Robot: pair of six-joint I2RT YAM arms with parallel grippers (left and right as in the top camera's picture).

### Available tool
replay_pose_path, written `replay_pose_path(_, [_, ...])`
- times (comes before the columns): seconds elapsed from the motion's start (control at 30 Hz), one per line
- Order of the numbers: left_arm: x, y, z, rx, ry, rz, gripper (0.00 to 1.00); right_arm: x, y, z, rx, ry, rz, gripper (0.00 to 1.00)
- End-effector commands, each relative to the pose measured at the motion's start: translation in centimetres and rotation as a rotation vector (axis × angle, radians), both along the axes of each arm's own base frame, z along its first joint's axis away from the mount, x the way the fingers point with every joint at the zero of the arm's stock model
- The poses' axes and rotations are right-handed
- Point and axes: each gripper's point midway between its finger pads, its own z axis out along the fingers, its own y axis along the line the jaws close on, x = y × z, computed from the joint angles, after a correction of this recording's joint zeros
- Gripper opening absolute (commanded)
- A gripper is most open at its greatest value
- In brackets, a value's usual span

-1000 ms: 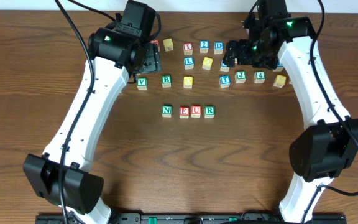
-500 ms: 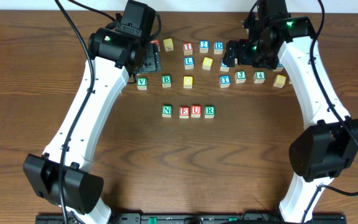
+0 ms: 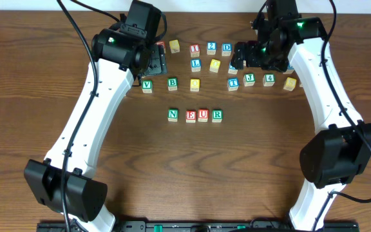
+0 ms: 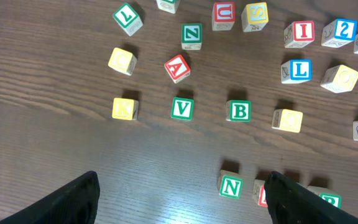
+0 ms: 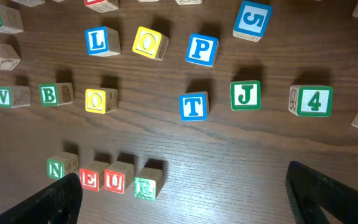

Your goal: Spell out NEURIPS

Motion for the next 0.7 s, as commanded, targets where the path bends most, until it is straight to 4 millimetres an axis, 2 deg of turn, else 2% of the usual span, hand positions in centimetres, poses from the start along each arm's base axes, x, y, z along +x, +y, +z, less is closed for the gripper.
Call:
replay_pose_path(0.0, [0.04, 0.12, -0.3, 0.008, 0.011, -0.002, 0.84, -0.22, 0.54, 0.14, 0.004, -0.004, 0.019, 0.99])
replay_pose_path(0.5, [0.04, 0.12, -0.32, 0.008, 0.011, -0.002, 0.84, -0.13, 0.56, 0.17, 0.005, -0.008, 0.019, 0.99])
replay_pose_path(0.67, [0.15, 0.08, -0.26, 0.006, 0.006, -0.002, 0.84, -0.13, 1.4, 0.26, 0.007, -0.018, 0.037, 0.99])
